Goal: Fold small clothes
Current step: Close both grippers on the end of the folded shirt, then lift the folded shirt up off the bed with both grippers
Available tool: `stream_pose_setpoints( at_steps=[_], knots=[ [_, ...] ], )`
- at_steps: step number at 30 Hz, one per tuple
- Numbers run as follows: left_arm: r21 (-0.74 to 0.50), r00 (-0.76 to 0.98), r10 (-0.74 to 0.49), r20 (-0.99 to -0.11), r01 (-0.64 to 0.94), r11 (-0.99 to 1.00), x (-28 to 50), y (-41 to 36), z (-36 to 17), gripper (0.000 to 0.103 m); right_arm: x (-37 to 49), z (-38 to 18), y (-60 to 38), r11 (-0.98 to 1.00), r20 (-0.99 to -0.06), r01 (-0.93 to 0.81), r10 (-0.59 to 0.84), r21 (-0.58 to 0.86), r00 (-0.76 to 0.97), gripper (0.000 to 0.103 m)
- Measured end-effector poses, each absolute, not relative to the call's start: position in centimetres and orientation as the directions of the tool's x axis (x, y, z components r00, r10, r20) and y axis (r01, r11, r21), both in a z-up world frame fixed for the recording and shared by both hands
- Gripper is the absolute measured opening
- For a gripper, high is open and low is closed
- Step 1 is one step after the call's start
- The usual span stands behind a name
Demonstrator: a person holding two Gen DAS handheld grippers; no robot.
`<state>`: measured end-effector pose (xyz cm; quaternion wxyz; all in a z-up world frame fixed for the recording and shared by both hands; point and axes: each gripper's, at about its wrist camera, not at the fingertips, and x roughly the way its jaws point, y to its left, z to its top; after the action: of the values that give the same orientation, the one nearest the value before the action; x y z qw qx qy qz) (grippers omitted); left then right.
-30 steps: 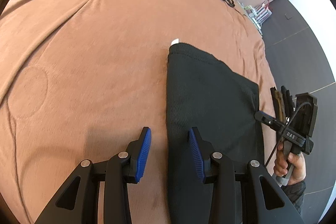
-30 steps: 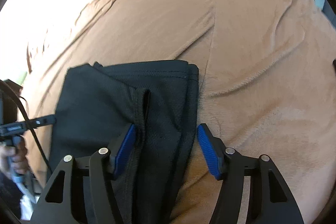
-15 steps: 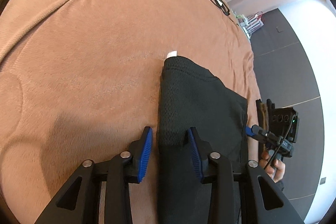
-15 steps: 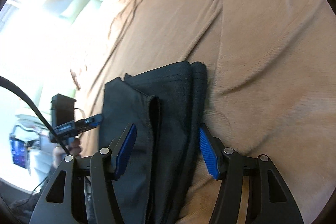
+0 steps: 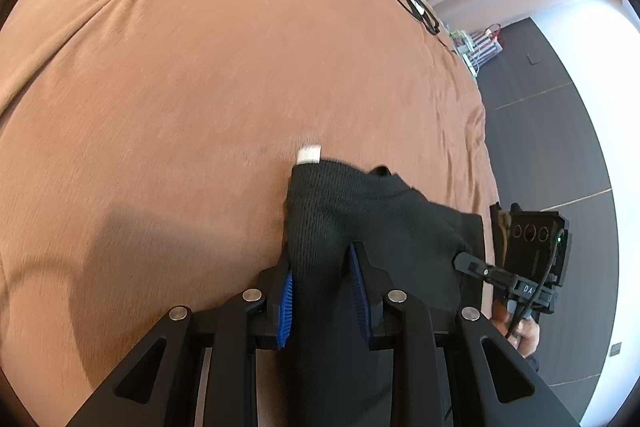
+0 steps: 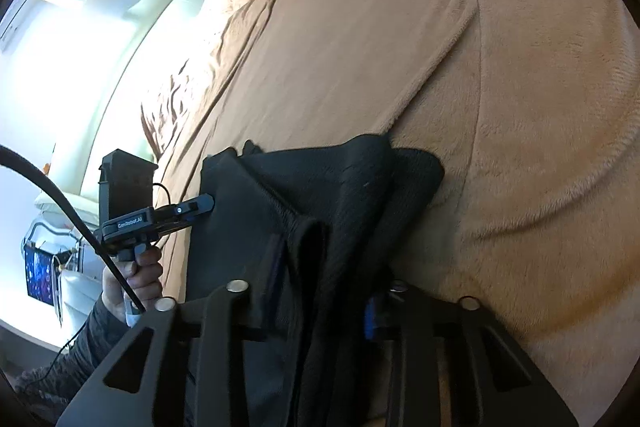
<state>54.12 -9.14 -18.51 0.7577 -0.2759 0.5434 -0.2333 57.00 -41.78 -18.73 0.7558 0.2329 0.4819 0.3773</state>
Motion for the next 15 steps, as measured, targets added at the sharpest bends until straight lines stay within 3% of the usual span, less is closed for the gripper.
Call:
stream_pose_setpoints(
  at_steps=[4,6,15],
  knots=[
    [-0.667,0.308,-0.641,-0.703,0.029,0.745,54.6,-9.4,-18.6,0.012,55.8,-17.7,-41.2,0.652,-0.588,-0.357,0.758,0.669,0.284,0.010],
    [-0.653,0.318,-0.628,-0.710,0.036,0.756,54.2,-9.7,-18.1,0.007,54.9,-16.6,-40.3,0.679,-0.605,-0.372,0.734,0.633,0.310,0.009],
    [-0.659,0.356,-0.638,-0.683,0.077,0.748,52.6,-9.3,-15.4,0.006,50.5,-12.9,-37.7,0.739,-0.626,-0.384,0.673,0.553,0.393,0.008]
  ],
)
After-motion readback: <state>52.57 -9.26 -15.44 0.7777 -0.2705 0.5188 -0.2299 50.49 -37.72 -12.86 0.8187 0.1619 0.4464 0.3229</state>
